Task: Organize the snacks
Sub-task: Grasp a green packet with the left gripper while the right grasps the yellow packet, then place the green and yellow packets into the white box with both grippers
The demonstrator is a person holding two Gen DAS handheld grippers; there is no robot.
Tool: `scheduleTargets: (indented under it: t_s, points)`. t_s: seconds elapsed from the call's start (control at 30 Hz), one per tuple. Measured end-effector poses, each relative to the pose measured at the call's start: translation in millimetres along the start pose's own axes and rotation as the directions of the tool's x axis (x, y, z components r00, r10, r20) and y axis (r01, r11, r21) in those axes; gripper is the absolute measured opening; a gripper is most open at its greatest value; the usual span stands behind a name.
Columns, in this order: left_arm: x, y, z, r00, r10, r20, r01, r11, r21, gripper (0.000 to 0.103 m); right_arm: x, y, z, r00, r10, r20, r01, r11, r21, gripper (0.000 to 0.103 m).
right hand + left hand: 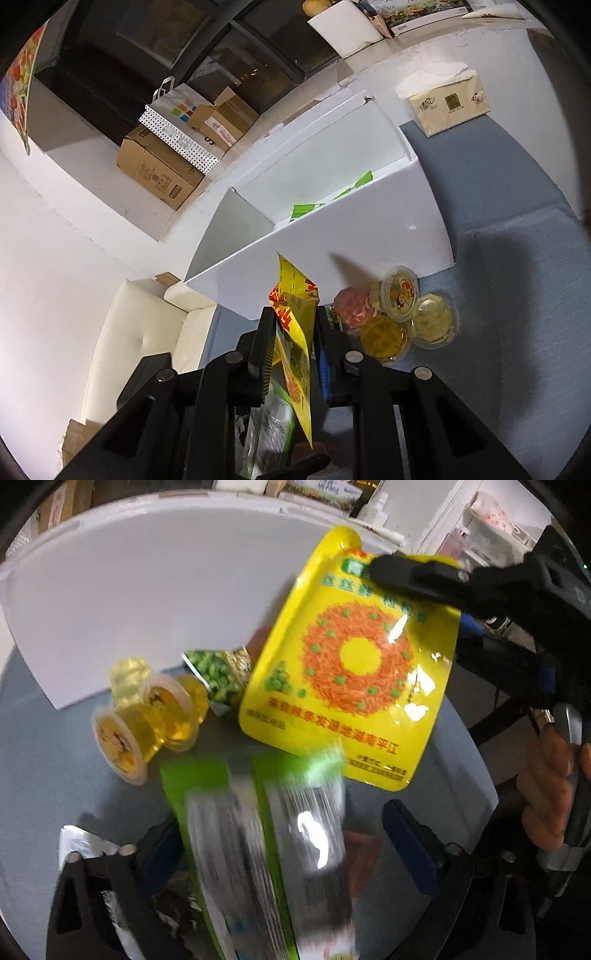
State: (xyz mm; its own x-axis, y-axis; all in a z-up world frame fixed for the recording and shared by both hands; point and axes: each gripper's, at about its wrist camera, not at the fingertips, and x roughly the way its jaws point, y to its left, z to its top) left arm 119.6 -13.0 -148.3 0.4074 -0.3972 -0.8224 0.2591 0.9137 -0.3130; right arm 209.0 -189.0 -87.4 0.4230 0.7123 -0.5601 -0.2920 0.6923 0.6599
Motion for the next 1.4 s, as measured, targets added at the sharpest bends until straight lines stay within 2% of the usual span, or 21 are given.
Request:
scheduleTargets:
  t_s: [0.03, 0.23, 0.37, 0.47, 0.63, 0.73, 0.9, 1.07, 1.23, 1.3, 1.4]
  points:
    - [-2, 3, 0, 1.000, 0.030, 0.005, -0.030, 1.000, -0.002, 0.076, -3, 0, -1, 1.000, -0.001, 0.011, 0.001, 1.000, -0.004, 0.021]
    - [-11, 12, -5, 1.000, -0.012, 0.011, 0.012, 1.000, -0.015, 0.075, -16, 3, 1, 0.999, -0.006, 0.053, 0.007, 1.000, -0.012, 0.021]
    - [-28, 15, 3, 0.998, 0.001, 0.064, 0.000, 1.000, -0.015, 0.075, -26, 3, 1, 0.997, -0.008, 0.076, 0.009, 1.000, -0.009, 0.021]
    - [-56, 8, 5, 0.992, 0.009, 0.127, -0.011, 1.000, 0.011, 0.075, -39, 6, 3, 0.994, -0.007, 0.108, 0.008, 1.000, -0.013, 0.021]
    - [-107, 8, 23, 0.963, 0.050, 0.266, -0.060, 0.998, 0.029, 0.075, -68, 22, 9, 0.983, 0.000, 0.184, 0.013, 0.998, -0.064, 0.021]
    - [-127, 18, 48, 0.945, 0.080, 0.318, -0.098, 0.994, 0.039, 0.075, -77, 39, 22, 0.977, -0.004, 0.215, 0.032, 0.992, -0.126, 0.021]
    - [-148, 33, 107, 0.904, 0.142, 0.404, -0.161, 0.987, 0.014, 0.075, -71, 62, 63, 0.970, -0.027, 0.240, 0.078, 0.975, -0.207, 0.021]
    - [-147, 44, 173, 0.865, 0.197, 0.461, -0.210, 0.977, -0.025, 0.075, -50, 80, 106, 0.969, -0.040, 0.246, 0.107, 0.958, -0.267, 0.021]
    - [-140, 63, 215, 0.838, 0.245, 0.487, -0.251, 0.967, -0.055, 0.075, -19, 88, 145, 0.971, -0.061, 0.231, 0.128, 0.949, -0.287, 0.021]
    - [-135, 69, 226, 0.819, 0.275, 0.504, -0.283, 0.957, -0.062, 0.075, -6, 90, 155, 0.971, -0.081, 0.227, 0.149, 0.942, -0.302, 0.021]
    - [-124, 79, 239, 0.814, 0.301, 0.498, -0.309, 0.949, -0.068, 0.077, 13, 88, 164, 0.974, -0.099, 0.206, 0.159, 0.941, -0.300, 0.021]
